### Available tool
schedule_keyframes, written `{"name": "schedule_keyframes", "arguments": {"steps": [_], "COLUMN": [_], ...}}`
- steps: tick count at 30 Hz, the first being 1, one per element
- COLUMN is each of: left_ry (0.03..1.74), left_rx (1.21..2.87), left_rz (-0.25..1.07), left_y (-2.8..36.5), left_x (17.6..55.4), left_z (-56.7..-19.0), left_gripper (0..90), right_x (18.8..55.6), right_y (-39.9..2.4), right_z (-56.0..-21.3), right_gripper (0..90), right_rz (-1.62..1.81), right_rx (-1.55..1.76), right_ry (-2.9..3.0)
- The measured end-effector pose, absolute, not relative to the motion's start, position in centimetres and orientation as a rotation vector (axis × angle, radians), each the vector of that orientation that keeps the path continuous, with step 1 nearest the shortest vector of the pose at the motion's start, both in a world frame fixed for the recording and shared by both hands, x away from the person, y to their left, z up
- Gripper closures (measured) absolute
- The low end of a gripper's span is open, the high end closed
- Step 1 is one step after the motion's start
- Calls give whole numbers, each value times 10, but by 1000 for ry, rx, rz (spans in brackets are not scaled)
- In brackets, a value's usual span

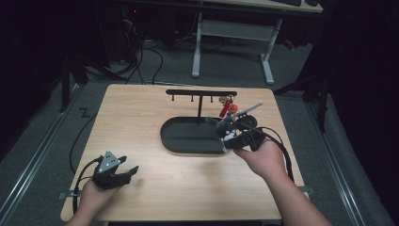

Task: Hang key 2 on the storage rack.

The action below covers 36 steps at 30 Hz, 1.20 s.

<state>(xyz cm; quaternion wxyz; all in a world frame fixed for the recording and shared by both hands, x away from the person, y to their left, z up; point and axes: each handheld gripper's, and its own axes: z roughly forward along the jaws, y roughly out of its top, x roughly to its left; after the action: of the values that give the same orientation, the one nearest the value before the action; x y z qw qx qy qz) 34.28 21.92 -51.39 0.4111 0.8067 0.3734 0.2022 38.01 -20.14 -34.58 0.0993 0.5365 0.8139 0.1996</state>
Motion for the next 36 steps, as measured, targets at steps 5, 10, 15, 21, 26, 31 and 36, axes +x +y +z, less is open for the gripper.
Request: {"name": "schedule_keyframes", "arguments": {"steps": [5,10,15,21,26,31,36], "left_ry": [941,942,945,947,948,946,942], "left_rx": [2031,2031,2029,2029,2029,2033,2039], "left_rz": [509,510,508,509,509,510,506], "left_y": [220,221,222,223,223,224,223], "left_x": [343,343,342,342,342,342,342], "left_z": [-514,-514,-514,-514,-514,-514,-514], "left_gripper": [371,371,371,370,371,371,371], "right_x": [390,401,407,416,423,428,430], "right_y": [-198,-195,-193,-192,-191,-189,-187], "right_z": [-337,-328,-321,-315,-312,-320,-336], "right_gripper": [505,506,506,505,505,505,504], "right_rz": [589,597,607,625,643,557,508], "right_rx": [1580,1577,1573,1581,1582,1567,1558], "right_ry": [2398,2383,2375,2351,2320,2292,2316]}}
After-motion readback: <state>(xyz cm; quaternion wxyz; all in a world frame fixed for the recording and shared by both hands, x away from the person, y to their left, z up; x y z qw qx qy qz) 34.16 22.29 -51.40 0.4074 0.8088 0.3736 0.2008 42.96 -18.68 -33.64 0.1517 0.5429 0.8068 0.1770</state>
